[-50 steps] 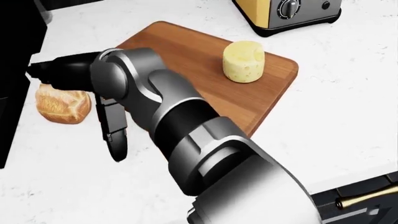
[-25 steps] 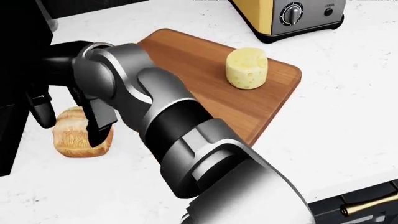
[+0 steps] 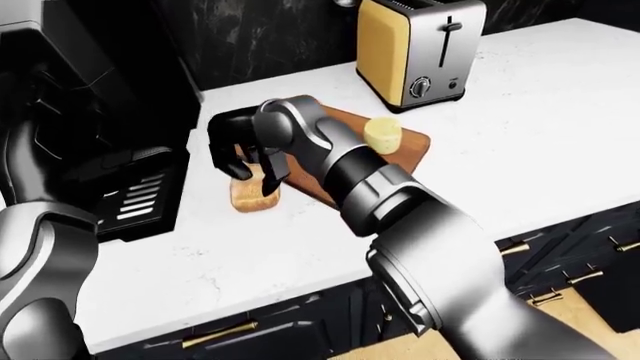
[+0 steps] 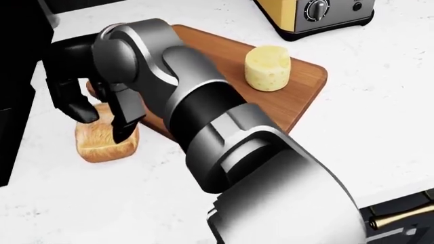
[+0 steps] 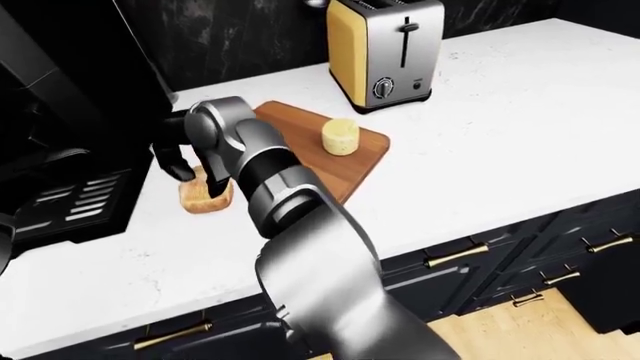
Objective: Place the bread and cheese on the cutting board.
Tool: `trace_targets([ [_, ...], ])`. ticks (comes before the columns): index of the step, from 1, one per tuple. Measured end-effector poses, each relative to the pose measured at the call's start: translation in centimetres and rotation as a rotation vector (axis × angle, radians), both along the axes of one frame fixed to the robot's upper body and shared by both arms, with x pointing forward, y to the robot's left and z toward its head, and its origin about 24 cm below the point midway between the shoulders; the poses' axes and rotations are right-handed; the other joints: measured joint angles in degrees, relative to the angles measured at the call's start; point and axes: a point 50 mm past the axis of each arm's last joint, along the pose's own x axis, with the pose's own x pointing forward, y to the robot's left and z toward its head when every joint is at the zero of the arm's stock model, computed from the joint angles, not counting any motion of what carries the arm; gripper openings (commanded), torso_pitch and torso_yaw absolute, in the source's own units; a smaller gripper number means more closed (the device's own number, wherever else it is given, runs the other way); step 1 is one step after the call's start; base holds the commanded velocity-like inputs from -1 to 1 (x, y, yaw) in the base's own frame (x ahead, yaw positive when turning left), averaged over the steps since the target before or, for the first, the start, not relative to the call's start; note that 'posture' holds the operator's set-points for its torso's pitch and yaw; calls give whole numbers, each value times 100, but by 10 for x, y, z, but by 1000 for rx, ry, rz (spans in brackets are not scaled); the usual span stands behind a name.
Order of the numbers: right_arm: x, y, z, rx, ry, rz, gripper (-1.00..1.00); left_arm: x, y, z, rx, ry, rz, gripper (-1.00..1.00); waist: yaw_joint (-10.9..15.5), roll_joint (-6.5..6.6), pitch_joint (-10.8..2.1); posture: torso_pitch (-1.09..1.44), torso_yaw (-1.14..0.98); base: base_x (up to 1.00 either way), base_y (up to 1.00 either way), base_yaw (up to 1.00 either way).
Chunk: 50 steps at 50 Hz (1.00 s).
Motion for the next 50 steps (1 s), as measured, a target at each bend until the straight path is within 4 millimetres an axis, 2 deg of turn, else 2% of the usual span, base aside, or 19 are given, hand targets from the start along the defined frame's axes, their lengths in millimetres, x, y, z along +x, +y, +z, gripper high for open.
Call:
trace_targets([
  [9,1,-2,21,23,-35,1,-100,2,-2,-4,-3,27,-10,100,-5,-23,21,0,0,0,0,0],
  [17,3,-6,25,28,-34,-8,-100,1,-2,-3,-2,24,-9,100,1,-44,32,0,0,0,0,0],
  [30,13,-29,52,54,-110,-73,-100,0,-4,-3,0,18,-17,100,15,-75,32,0,0,0,0,0],
  [35,18,-39,54,20,-142,-102,-100,0,-5,-3,1,17,-17,100,20,-83,32,0,0,0,0,0],
  [43,27,-53,45,-17,-159,-157,-100,-1,-5,-2,3,13,-18,100,30,-90,45,0,0,0,0,0],
  [50,31,-61,48,-7,-194,-192,-100,0,-5,-2,16,16,-16,100,38,-100,46,0,0,0,0,0],
])
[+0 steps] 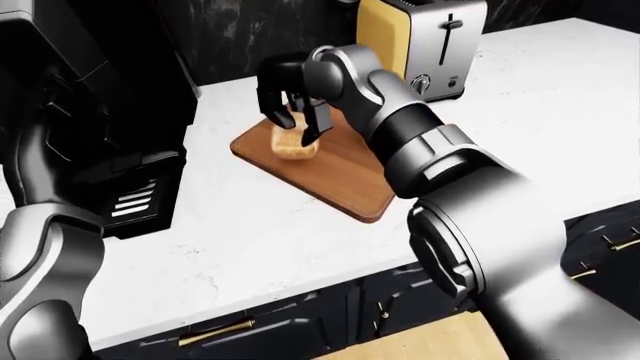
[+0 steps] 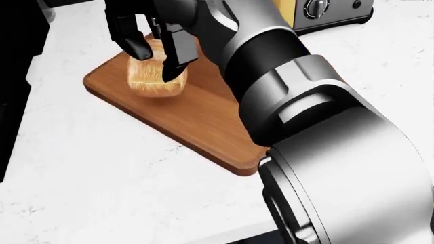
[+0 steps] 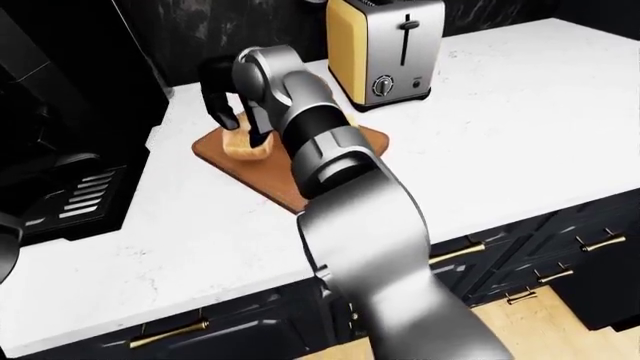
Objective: Place the bread and cheese on the cutting board.
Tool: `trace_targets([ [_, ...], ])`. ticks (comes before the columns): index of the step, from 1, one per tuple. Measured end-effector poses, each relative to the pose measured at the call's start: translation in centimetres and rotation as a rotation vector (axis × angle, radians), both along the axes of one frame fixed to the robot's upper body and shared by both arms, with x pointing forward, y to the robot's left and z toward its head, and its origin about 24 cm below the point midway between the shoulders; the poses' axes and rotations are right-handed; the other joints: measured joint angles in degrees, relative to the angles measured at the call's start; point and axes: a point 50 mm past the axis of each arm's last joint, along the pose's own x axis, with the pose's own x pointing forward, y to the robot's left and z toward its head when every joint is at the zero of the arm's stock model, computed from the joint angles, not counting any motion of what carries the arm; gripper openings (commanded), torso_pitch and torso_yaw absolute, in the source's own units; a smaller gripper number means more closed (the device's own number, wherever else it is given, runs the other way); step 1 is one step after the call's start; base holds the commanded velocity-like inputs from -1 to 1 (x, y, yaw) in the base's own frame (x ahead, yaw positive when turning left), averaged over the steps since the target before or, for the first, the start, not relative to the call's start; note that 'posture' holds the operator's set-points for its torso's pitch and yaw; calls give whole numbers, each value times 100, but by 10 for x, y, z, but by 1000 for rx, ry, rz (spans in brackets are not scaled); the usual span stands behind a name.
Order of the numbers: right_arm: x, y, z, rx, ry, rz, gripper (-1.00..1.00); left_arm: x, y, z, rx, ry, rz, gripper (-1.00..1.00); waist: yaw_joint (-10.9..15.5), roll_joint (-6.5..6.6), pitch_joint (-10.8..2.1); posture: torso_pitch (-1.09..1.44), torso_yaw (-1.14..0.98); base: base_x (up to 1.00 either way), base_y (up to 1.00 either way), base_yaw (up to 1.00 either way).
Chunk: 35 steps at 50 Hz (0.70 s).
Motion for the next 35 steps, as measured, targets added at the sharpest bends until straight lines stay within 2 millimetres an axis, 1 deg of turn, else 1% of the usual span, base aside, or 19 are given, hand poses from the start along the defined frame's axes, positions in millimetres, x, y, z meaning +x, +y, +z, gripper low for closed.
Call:
trace_targets([
  [7,5,-10,1,16,-28,-40,-100,0,0,0,1,4,-1,100,2,-18,-11,0,0,0,0,0],
  [17,12,-23,-12,9,1,-94,-100,-1,-1,-1,4,-2,-2,100,11,-32,-7,0,0,0,0,0],
  [28,15,-33,-6,16,-23,-132,-100,0,-1,-2,4,3,-6,100,17,-44,-21,0,0,0,0,0],
  [35,17,-39,-10,6,-17,-155,-100,0,-1,-2,5,2,-6,100,18,-51,-18,0,0,0,0,0],
])
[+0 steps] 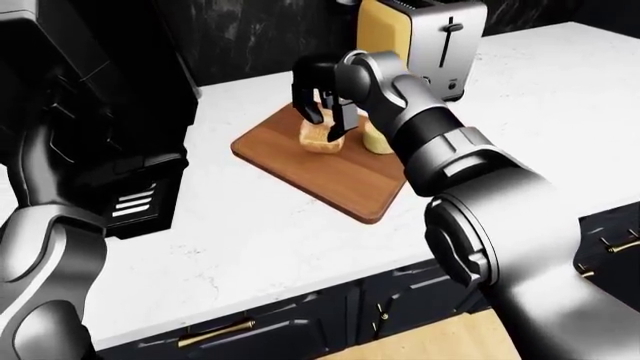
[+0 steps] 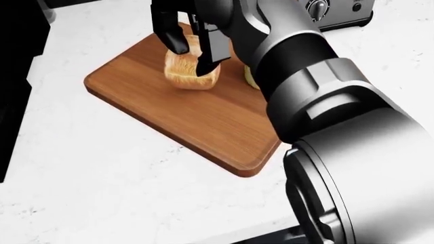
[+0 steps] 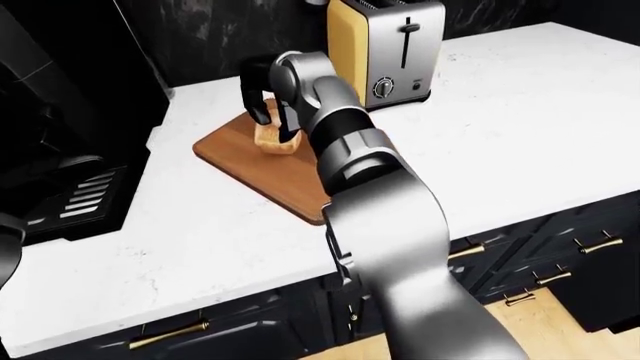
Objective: Place the bread and cheese on the cutting board.
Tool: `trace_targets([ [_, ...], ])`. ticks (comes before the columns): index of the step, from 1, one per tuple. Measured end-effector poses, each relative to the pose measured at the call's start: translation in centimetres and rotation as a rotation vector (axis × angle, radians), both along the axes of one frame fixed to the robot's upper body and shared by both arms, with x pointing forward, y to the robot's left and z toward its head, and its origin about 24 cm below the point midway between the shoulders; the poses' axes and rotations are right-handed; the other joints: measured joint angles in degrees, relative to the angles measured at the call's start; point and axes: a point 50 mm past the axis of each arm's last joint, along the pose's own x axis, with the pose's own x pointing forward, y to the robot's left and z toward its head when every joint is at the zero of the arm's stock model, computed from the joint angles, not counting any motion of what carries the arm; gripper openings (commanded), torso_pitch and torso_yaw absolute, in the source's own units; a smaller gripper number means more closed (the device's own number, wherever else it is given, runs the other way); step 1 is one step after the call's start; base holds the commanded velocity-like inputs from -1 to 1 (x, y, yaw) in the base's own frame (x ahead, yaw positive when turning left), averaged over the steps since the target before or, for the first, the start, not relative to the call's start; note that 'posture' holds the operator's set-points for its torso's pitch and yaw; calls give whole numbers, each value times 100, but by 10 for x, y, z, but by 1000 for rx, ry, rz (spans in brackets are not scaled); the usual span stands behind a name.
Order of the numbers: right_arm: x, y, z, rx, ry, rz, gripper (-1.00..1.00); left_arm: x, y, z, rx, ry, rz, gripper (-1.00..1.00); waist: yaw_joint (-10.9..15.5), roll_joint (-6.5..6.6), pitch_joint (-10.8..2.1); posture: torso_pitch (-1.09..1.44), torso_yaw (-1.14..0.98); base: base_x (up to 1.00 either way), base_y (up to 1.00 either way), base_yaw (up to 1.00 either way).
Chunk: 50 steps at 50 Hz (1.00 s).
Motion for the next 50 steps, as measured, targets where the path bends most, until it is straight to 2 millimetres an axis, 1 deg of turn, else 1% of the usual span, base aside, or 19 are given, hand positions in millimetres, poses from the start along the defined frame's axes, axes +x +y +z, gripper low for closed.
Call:
trace_targets([
  [12,0,0,-4,-9,9,0,-100,0,0,-1,0,2,2,100,0,-1,-2,0,0,0,0,0],
  [13,0,0,-5,-11,11,0,-90,0,0,-1,0,2,1,100,0,-2,-3,0,0,0,0,0],
  [16,1,-1,-7,-15,18,-1,-34,0,0,-1,1,3,1,100,1,-4,-5,0,0,0,0,0],
  [18,1,-1,-8,-19,23,-2,11,0,0,-1,1,2,1,100,2,-4,-4,0,0,0,0,0],
  [19,1,-2,-8,-20,25,-3,30,0,0,-1,2,2,1,100,2,-4,-4,0,0,0,0,0],
  [20,1,-2,-4,-9,13,-2,51,0,0,-2,1,4,3,100,-4,-2,-11,0,0,0,0,0],
  [21,0,-2,0,-4,1,-2,80,0,0,-2,0,8,5,100,-6,-1,-21,0,0,0,0,0],
  [22,0,-2,2,-3,-6,-2,96,1,1,-3,-1,12,5,100,-9,-1,-30,0,0,0,0,0],
  [23,0,-1,3,-4,-7,-1,100,1,1,-4,-2,16,5,100,-12,-2,-37,0,0,0,0,0],
  [31,0,-1,-7,-23,48,-1,100,1,0,-4,1,14,-1,100,-9,-15,0,0,0,0,0,0],
  [34,0,-1,-8,-29,61,-3,100,0,0,-3,1,12,-2,100,-7,-12,9,0,0,0,0,0],
  [44,-2,-1,6,-47,40,4,100,1,0,-3,-1,17,-3,100,-7,-12,1,0,0,0,0,0],
  [50,-2,-3,9,-75,40,5,100,0,0,-2,-1,17,-2,100,-8,-12,7,0,0,0,0,0],
])
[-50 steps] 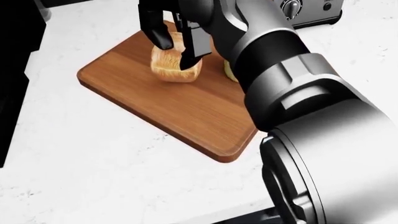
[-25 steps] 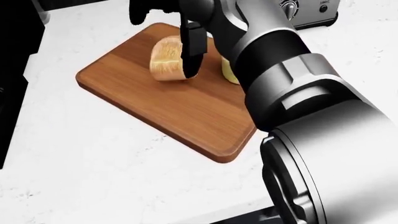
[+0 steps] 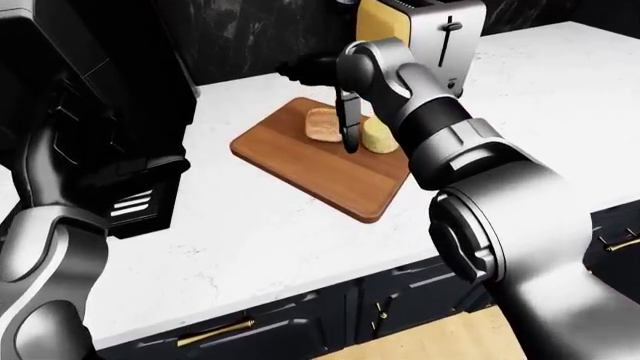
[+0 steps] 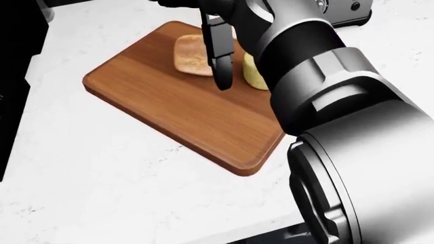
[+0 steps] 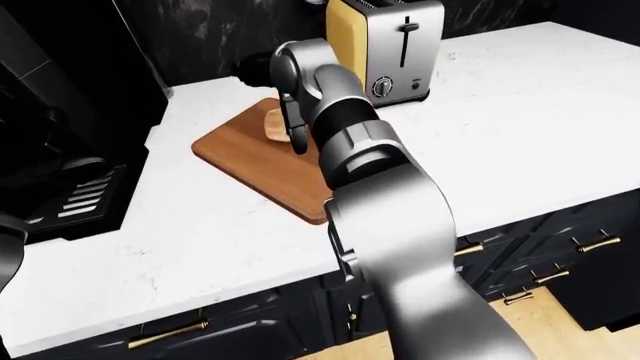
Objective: Place the bread and cheese on the cutting board.
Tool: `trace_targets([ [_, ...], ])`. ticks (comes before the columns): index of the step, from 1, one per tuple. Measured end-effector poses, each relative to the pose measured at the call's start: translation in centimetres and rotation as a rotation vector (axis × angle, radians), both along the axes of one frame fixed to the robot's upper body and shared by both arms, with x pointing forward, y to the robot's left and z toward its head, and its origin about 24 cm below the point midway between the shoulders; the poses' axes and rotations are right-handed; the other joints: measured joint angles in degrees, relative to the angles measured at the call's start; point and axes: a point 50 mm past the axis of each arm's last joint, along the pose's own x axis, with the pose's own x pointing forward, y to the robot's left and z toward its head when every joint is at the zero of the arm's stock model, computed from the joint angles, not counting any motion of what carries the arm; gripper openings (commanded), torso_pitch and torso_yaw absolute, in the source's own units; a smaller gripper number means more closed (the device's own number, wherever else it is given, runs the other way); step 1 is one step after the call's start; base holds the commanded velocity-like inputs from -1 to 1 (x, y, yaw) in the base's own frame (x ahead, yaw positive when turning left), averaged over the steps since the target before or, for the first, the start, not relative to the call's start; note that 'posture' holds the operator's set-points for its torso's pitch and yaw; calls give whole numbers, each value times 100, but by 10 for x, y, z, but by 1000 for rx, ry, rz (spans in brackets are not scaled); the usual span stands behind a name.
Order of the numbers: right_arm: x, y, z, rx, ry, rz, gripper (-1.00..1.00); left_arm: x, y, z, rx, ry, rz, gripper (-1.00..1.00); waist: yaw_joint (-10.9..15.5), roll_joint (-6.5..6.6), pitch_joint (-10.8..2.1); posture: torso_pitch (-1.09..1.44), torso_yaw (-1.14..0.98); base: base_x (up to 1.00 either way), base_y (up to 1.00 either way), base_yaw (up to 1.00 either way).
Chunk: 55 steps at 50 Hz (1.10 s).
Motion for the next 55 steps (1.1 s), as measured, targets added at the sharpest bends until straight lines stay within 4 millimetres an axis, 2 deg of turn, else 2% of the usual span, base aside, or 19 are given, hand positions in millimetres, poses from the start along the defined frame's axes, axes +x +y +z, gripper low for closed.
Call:
trace_targets([
  [11,-2,-2,14,1,13,9,100,1,0,-1,0,-5,-1,100,-1,5,12,0,0,0,0,0],
  [23,-11,3,38,20,23,78,100,2,-2,0,4,-6,-4,100,-6,-2,26,0,0,0,0,0],
  [34,-13,-8,43,-1,49,109,100,2,-4,3,7,-4,-7,100,-8,-5,47,0,0,0,0,0],
  [44,-21,-16,68,-12,12,162,100,2,-5,1,10,-11,-3,100,-13,-5,44,0,0,0,0,0],
  [50,-24,-20,74,-29,22,192,100,2,-6,1,12,-12,-4,100,-15,-12,47,0,0,0,0,0],
  [55,-24,-31,78,-18,28,189,100,2,-7,2,15,-18,-11,100,-13,-24,59,0,0,0,0,0],
])
